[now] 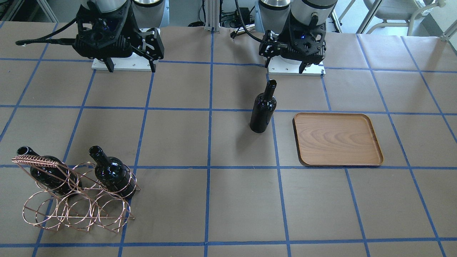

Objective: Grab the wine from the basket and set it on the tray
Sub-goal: 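Release the bottle and raise the right gripper while the left gripper approaches it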

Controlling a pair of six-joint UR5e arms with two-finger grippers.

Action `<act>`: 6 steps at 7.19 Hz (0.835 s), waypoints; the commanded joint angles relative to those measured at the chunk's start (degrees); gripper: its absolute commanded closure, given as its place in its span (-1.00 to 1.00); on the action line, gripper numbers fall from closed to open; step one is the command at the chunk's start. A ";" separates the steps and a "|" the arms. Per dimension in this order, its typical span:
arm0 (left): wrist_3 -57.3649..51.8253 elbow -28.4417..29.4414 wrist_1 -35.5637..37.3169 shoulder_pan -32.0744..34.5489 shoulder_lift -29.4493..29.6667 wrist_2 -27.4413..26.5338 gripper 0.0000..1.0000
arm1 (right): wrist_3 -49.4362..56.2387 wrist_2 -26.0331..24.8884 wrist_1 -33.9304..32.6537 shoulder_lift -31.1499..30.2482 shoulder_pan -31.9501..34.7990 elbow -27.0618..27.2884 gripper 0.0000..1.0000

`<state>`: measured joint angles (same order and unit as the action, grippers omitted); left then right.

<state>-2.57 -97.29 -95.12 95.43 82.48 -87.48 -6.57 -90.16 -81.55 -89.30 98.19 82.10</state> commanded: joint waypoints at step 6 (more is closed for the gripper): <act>-0.15 -2.20 -0.33 3.53 0.75 0.11 -1.00 | 1.12 0.16 -4.41 -0.96 -3.10 0.78 -1.00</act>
<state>-2.66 -99.26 -95.35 98.76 83.23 -87.36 -5.45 -90.03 -85.92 -90.23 95.16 82.86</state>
